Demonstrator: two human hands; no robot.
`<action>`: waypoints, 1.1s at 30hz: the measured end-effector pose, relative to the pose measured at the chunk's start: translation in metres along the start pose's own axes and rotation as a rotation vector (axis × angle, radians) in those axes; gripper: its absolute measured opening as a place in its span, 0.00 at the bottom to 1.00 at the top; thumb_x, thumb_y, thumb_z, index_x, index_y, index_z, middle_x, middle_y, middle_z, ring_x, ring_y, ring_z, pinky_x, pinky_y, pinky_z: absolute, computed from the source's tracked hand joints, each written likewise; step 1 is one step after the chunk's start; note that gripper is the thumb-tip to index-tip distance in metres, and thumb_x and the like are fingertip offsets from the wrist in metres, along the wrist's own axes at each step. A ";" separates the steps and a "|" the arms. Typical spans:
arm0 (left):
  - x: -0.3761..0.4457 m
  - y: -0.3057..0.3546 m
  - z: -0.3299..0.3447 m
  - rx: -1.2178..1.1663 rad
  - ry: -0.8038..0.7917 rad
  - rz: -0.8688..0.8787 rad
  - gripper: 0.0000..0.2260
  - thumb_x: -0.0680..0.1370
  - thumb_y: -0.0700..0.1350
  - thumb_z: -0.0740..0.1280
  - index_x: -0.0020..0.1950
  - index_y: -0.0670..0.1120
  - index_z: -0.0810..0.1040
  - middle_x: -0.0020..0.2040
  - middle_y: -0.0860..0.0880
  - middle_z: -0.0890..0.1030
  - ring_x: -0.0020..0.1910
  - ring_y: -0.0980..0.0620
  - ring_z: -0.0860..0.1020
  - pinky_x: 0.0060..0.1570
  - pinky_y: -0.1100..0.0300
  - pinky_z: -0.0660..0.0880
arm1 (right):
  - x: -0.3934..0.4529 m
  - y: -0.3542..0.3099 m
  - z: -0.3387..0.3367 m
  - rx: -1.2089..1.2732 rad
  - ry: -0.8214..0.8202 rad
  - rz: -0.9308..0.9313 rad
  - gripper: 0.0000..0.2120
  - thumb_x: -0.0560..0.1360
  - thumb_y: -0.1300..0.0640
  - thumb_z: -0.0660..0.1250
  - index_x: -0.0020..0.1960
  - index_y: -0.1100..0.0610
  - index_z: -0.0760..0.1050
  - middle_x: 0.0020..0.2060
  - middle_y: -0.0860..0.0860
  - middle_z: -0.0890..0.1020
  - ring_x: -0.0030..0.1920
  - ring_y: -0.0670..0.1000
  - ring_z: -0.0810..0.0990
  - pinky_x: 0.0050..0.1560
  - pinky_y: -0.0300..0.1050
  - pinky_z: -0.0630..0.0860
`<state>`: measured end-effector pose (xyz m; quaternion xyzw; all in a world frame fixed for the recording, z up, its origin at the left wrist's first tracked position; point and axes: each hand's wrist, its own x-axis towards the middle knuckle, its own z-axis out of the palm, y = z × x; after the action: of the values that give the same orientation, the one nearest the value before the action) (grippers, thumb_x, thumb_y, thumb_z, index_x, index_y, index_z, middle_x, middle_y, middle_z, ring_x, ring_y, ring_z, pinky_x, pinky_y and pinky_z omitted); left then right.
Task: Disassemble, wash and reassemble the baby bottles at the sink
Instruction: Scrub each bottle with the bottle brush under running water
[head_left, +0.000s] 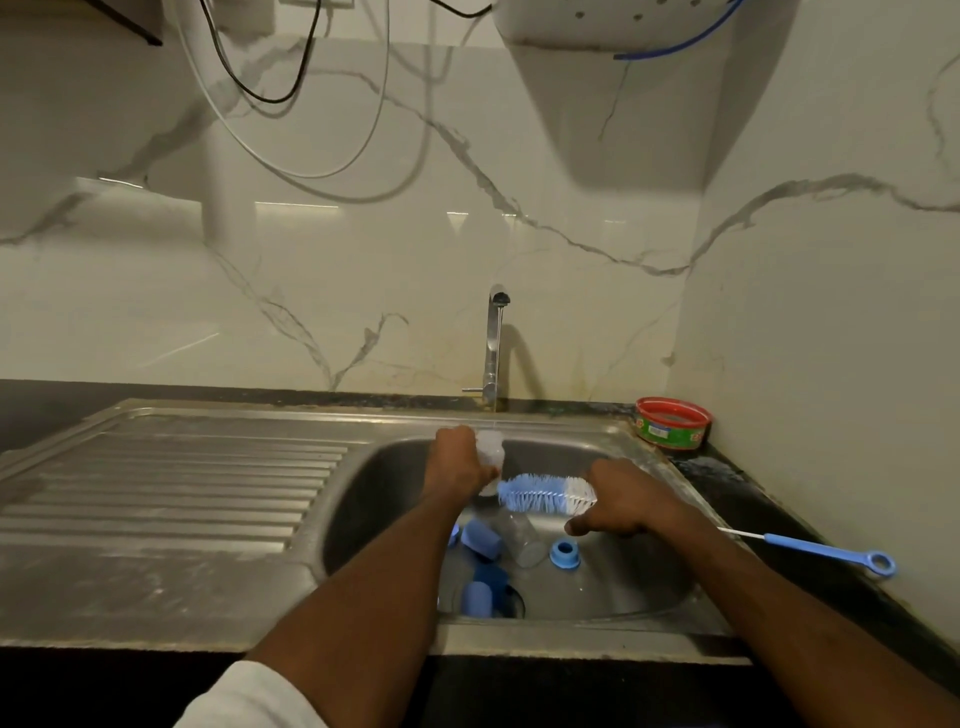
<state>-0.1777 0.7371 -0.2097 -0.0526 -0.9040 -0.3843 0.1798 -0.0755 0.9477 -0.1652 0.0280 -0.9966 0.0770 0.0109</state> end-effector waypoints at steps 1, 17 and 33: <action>0.000 -0.001 0.000 -0.005 0.004 -0.004 0.18 0.72 0.48 0.79 0.57 0.44 0.79 0.53 0.47 0.82 0.50 0.52 0.80 0.51 0.60 0.78 | 0.000 0.000 0.000 0.000 0.000 -0.001 0.29 0.70 0.40 0.77 0.62 0.53 0.72 0.51 0.48 0.74 0.49 0.49 0.76 0.46 0.43 0.77; 0.002 0.006 -0.001 0.127 0.012 0.081 0.25 0.75 0.59 0.73 0.68 0.48 0.77 0.60 0.46 0.82 0.60 0.47 0.78 0.64 0.50 0.74 | 0.000 -0.001 -0.001 -0.012 0.006 0.014 0.29 0.70 0.40 0.77 0.62 0.54 0.72 0.52 0.49 0.76 0.47 0.48 0.75 0.42 0.41 0.73; -0.009 0.010 -0.014 0.053 -0.036 0.035 0.31 0.71 0.55 0.79 0.68 0.46 0.71 0.63 0.45 0.77 0.60 0.47 0.77 0.60 0.51 0.77 | 0.001 0.003 -0.002 0.038 0.077 0.049 0.29 0.71 0.43 0.77 0.66 0.55 0.73 0.59 0.53 0.80 0.50 0.49 0.77 0.48 0.43 0.75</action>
<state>-0.1627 0.7344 -0.1970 -0.0706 -0.9158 -0.3560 0.1717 -0.0767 0.9507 -0.1638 0.0006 -0.9942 0.0970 0.0468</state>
